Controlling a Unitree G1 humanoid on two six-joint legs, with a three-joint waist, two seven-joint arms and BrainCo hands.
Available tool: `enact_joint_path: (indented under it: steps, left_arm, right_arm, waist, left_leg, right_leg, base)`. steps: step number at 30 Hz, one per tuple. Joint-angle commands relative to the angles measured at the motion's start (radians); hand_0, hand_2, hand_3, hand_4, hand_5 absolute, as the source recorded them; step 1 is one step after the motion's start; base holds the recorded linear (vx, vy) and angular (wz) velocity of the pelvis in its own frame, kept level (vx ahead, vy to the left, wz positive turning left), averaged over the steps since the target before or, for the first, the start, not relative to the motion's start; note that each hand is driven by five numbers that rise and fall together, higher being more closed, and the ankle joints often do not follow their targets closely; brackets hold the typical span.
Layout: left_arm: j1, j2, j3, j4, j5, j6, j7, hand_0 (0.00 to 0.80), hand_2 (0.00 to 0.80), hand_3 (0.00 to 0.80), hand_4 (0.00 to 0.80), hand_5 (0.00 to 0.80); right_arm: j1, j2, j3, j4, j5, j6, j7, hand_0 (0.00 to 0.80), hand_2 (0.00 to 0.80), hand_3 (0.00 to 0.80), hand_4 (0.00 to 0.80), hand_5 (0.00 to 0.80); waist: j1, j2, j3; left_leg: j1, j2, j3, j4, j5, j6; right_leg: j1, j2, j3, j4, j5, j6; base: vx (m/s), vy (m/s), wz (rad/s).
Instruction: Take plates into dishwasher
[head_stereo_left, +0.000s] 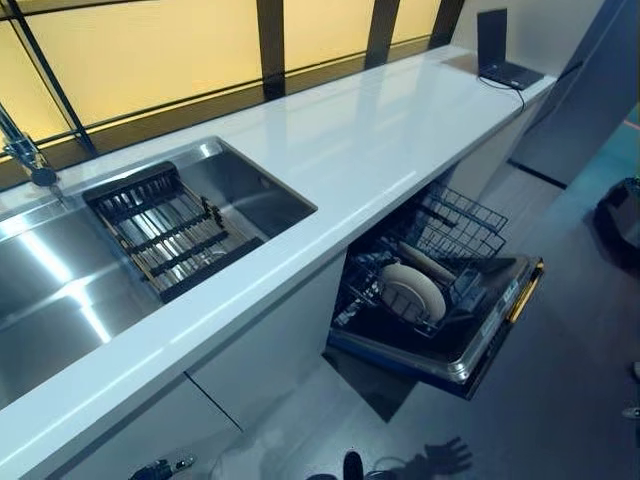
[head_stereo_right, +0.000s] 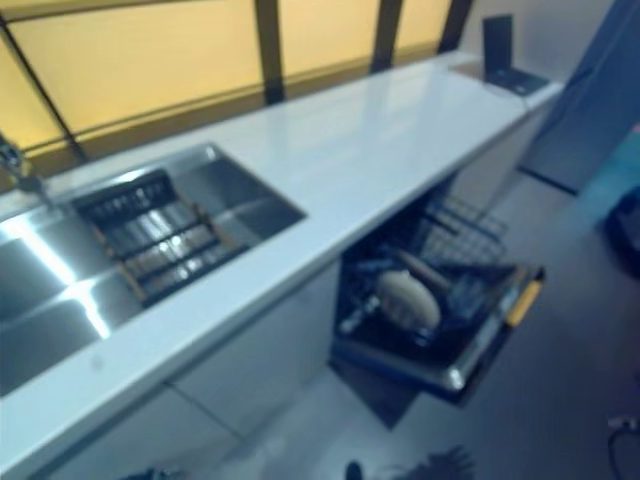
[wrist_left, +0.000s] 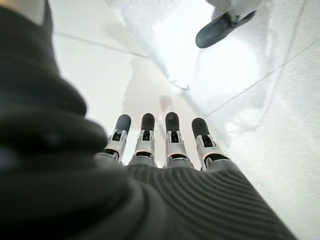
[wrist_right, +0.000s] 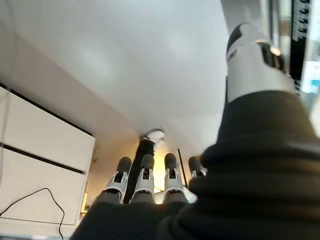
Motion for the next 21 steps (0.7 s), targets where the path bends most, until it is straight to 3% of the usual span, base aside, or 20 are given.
enact_joint_path:
  steps: [1,3,4,5,7,8,12,14,16,18,21]
  left_arm:
    - [-0.044,0.042,0.014,0.061,0.024,-0.007,-0.025,0.000,0.000,0.000,0.000,0.000]
    - [-0.070,0.058,0.018,0.075,0.016,0.002,-0.037,0.000,0.000,0.000,0.000,0.000]
    - [-0.085,0.073,0.024,0.079,0.009,0.008,-0.044,0.000,0.000,0.000,0.000,0.000]
    - [-0.102,0.088,0.025,0.086,-0.008,0.012,-0.043,0.000,0.000,0.000,0.000,0.000]
    - [-0.128,0.089,0.012,0.090,-0.053,0.013,-0.015,0.000,0.000,0.000,0.000,0.000]
    - [-0.139,0.080,0.008,0.081,-0.075,0.019,0.005,0.000,0.000,0.000,0.000,0.000]
    - [-0.141,0.045,0.019,0.064,-0.105,0.029,0.036,0.000,0.000,0.000,0.000,0.000]
    - [-0.096,0.013,0.042,0.067,-0.104,0.025,0.046,0.000,0.000,0.000,0.000,0.000]
    - [-0.047,-0.012,0.064,0.079,-0.116,0.015,0.054,0.000,0.000,0.000,0.000,0.000]
    - [-0.014,-0.030,0.088,0.086,-0.113,0.019,0.058,0.000,0.000,0.000,0.000,0.000]
    - [0.009,-0.042,0.111,0.087,-0.098,0.024,0.056,0.000,0.000,0.000,0.000,0.000]
  right_arm:
    - [-0.054,0.006,0.010,0.088,0.020,-0.028,-0.010,0.000,0.000,0.000,0.000,0.000]
    - [-0.081,0.041,0.040,0.134,0.035,-0.017,-0.013,0.000,0.000,0.000,0.000,0.000]
    - [-0.103,0.064,0.065,0.160,0.064,-0.027,-0.031,0.000,0.000,0.000,0.000,0.000]
    - [-0.120,0.087,0.090,0.167,0.088,-0.028,-0.038,0.000,0.000,0.000,0.000,0.000]
    - [-0.135,0.112,0.124,0.176,0.113,-0.036,-0.038,0.000,0.000,0.000,0.000,0.000]
    - [-0.136,0.125,0.133,0.181,0.128,-0.048,-0.043,0.000,0.000,0.000,0.000,0.000]
    - [-0.116,0.171,0.138,0.159,0.164,-0.053,-0.054,0.000,0.000,0.000,0.000,0.000]
    - [-0.098,0.192,0.132,0.163,0.158,-0.058,-0.065,0.000,0.000,0.000,0.000,0.000]
    - [-0.089,0.201,0.131,0.184,0.128,-0.061,-0.054,0.000,0.000,0.000,0.000,0.000]
    - [-0.087,0.213,0.138,0.207,0.095,-0.060,-0.056,0.000,0.000,0.000,0.000,0.000]
    - [-0.080,0.235,0.138,0.224,0.138,-0.031,-0.091,0.000,0.000,0.000,0.000,0.000]
  waist:
    - [0.054,-0.062,-0.050]
    - [0.085,-0.083,-0.049]
    - [0.100,-0.088,-0.035]
    - [0.111,-0.097,-0.019]
    - [0.128,-0.112,0.009]
    - [0.128,-0.109,0.026]
    - [0.123,-0.097,0.060]
    - [0.132,-0.079,0.069]
    - [0.140,-0.063,0.066]
    - [0.145,-0.047,0.062]
    - [0.143,-0.033,0.054]
  left_leg:
    - [-0.063,-0.094,-0.081,0.127,-0.151,0.039]
    - [-0.149,-0.078,-0.108,0.233,-0.176,0.040]
    - [-0.185,-0.051,-0.112,0.295,-0.192,0.035]
    - [-0.226,-0.022,-0.118,0.347,-0.198,0.024]
    - [-0.311,0.013,-0.143,0.423,-0.184,-0.012]
    - [-0.334,0.022,-0.157,0.430,-0.163,-0.029]
    - [-0.318,0.019,-0.178,0.338,-0.078,-0.068]
    - [-0.280,0.010,-0.200,0.219,0.004,-0.098]
    - [-0.241,0.005,-0.210,0.100,0.042,-0.110]
    - [-0.205,0.001,-0.191,-0.008,0.059,-0.117]
    - [-0.204,-0.012,-0.121,-0.008,0.067,-0.130]
  right_leg:
    - [0.085,-0.051,0.040,0.029,-0.023,-0.018]
    - [0.115,-0.062,0.043,-0.006,-0.037,-0.023]
    - [0.102,-0.058,0.035,0.001,-0.056,-0.025]
    - [0.107,-0.036,0.020,-0.005,-0.122,-0.029]
    - [0.117,-0.005,-0.016,-0.020,-0.173,-0.048]
    - [0.116,0.015,-0.010,-0.011,-0.196,-0.061]
    - [0.096,0.052,-0.029,0.043,-0.251,-0.096]
    - [0.110,0.081,-0.038,0.054,-0.286,-0.130]
    - [0.121,0.100,-0.043,0.047,-0.295,-0.151]
    - [0.137,0.118,-0.057,0.008,-0.276,-0.155]
    - [0.147,0.125,-0.103,-0.069,-0.222,-0.143]
  base:
    - [-0.296,-0.344,0.21]
    - [-0.375,-0.429,0.46]
    - [-0.448,-0.512,0.33]
    - [-0.417,-0.502,0.14]
    - [-0.437,-0.526,0.15]
    - [-0.436,-0.503,0.32]
    - [-0.287,-0.335,0.43]
    - [-0.184,-0.317,0.20]
    - [-0.119,-0.246,0.34]
    - [-0.123,-0.218,0.37]
    - [-0.160,-0.183,0.50]
